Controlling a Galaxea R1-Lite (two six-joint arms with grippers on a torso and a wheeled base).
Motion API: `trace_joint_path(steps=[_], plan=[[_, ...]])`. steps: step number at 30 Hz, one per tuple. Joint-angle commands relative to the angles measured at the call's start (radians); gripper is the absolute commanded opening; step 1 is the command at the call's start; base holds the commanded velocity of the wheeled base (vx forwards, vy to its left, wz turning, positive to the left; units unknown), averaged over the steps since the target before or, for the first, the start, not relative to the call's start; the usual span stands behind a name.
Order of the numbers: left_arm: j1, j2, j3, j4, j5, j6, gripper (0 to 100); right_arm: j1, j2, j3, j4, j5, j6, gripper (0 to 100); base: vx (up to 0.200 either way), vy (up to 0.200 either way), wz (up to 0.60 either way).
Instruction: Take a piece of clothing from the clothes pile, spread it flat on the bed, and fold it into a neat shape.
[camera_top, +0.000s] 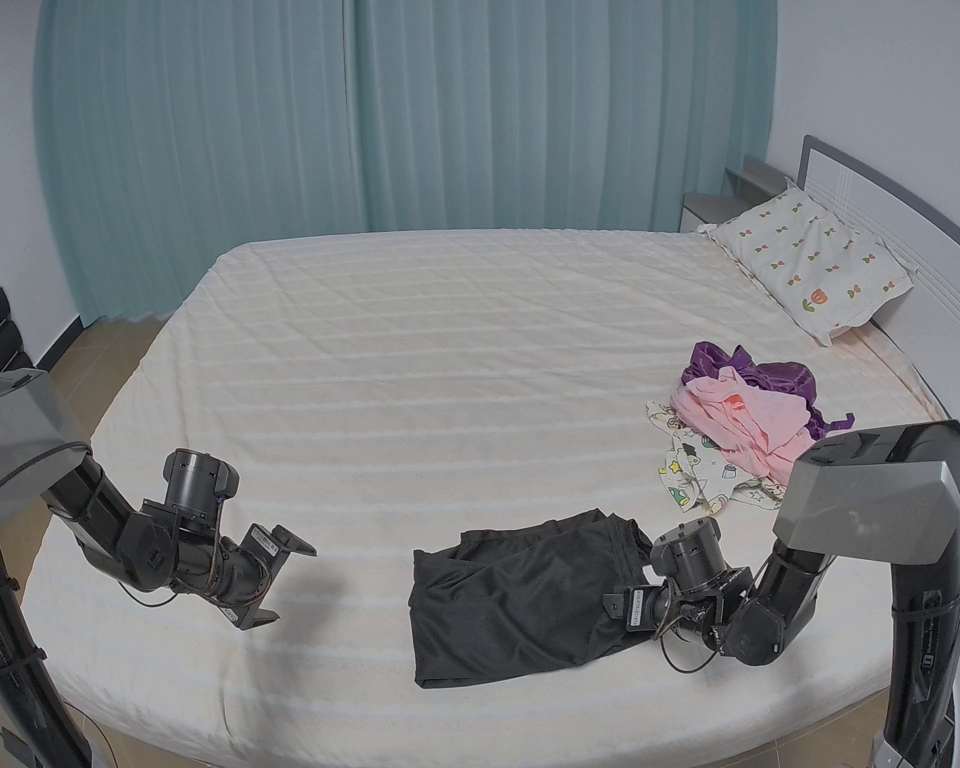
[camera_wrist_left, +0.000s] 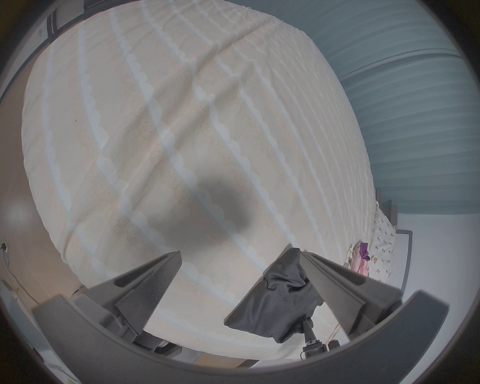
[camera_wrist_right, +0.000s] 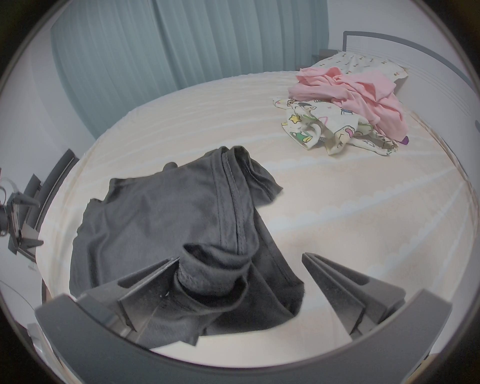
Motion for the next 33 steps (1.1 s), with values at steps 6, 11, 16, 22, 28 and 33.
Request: trace_joint_path(steps=[6, 11, 16, 22, 28, 33], plan=[[-0.001, 0.0, 0.0, 0.0, 0.001, 0.0, 100, -0.072, -0.1, 0.115, 0.139, -0.001, -0.066, 100, 0.0, 0.0, 0.0], [-0.001, 0.0, 0.0, 0.0, 0.003, 0.0, 100, -0.124, -0.087, 0.158, 0.124, 0.002, -0.094, 100, 0.0, 0.0, 0.0], [-0.001, 0.0, 0.0, 0.0, 0.003, 0.0, 100, -0.13, -0.127, 0.154, 0.089, 0.053, -0.068, 100, 0.0, 0.0, 0.0], [-0.001, 0.0, 0.002, 0.0, 0.001, 0.0, 100, -0.179, -0.212, 0.14, 0.027, 0.189, -0.051, 100, 0.0, 0.0, 0.0], [-0.005, -0.002, 0.012, -0.003, -0.005, 0.0, 100, -0.228, -0.14, -0.033, 0.026, 0.349, 0.008, 100, 0.0, 0.0, 0.0], [-0.022, -0.005, 0.049, -0.068, 0.0, 0.0, 100, -0.195, 0.021, -0.271, 0.046, 0.372, 0.13, 100, 0.0, 0.0, 0.0]])
